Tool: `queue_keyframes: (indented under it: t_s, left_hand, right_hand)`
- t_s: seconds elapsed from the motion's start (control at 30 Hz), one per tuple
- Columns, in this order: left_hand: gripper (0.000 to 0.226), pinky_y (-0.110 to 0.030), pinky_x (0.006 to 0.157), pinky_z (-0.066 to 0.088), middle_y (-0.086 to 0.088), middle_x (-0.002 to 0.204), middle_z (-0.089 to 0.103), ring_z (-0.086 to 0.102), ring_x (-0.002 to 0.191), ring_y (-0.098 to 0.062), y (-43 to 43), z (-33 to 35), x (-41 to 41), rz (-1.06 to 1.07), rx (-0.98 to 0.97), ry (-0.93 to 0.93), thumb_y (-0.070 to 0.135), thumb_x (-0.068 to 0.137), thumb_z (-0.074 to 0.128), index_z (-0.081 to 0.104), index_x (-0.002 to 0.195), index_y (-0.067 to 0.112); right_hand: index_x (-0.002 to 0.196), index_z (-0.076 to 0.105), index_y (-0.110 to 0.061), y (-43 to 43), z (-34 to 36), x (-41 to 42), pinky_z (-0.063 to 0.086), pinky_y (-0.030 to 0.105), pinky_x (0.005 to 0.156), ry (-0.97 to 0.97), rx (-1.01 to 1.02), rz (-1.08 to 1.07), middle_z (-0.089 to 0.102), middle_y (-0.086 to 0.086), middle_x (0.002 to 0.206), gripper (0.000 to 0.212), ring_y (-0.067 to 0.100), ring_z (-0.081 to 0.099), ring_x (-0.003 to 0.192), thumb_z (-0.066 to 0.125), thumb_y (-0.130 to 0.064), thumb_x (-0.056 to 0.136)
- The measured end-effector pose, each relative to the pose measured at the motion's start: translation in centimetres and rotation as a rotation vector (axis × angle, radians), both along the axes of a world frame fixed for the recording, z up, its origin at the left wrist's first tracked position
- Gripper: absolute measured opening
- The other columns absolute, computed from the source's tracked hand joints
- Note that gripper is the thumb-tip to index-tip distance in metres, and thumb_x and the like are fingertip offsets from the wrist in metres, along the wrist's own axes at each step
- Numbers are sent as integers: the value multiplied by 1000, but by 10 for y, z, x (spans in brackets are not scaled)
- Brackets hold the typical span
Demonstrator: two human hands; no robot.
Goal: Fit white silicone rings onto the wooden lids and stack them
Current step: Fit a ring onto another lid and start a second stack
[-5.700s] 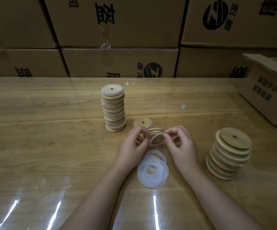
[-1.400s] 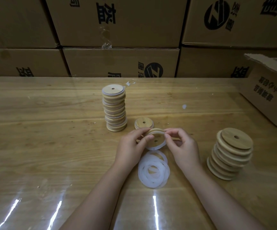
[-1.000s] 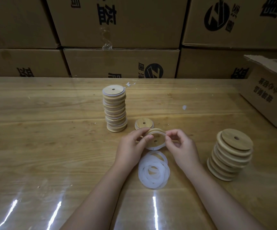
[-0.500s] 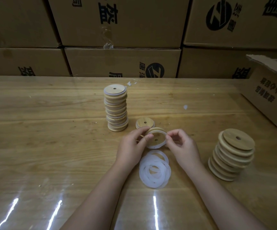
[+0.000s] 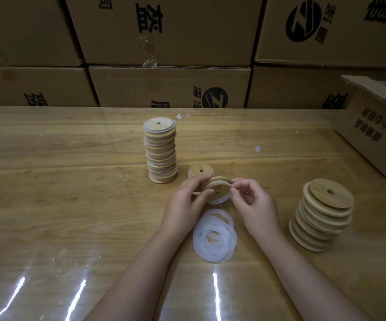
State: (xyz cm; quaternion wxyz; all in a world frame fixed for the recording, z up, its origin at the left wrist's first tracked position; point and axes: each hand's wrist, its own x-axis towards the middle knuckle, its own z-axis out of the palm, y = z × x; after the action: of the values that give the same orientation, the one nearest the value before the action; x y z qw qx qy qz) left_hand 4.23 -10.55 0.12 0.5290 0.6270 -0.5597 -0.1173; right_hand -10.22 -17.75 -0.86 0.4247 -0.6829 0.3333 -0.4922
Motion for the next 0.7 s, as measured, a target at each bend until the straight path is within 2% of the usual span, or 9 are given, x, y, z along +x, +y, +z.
queue_keyframes:
  t_s: [0.33,0.47,0.7]
  left_hand:
    - [29,-2,75,38,24,99,59,55,91,13,0,0,0,17,-8,-33,10,84,67,65,112,17]
    - [30,-4,76,40,11,100,64,58,89,4,0,0,0,12,17,1,8,83,67,65,112,16]
    - [28,-14,80,45,6,101,66,59,90,-7,1,2,2,10,76,75,10,85,66,63,110,23]
  right_hand:
    - [76,60,-21,-2,-1,0,49,11,74,-68,64,25,67,-9,95,27,-1,65,86,62,5,82]
    - [76,61,-19,-3,0,1,48,10,72,-80,111,41,68,-9,92,25,-3,65,84,62,5,83]
    - [80,62,-27,-5,-1,-1,48,9,71,21,146,59,68,-12,85,23,-5,64,79,63,-4,85]
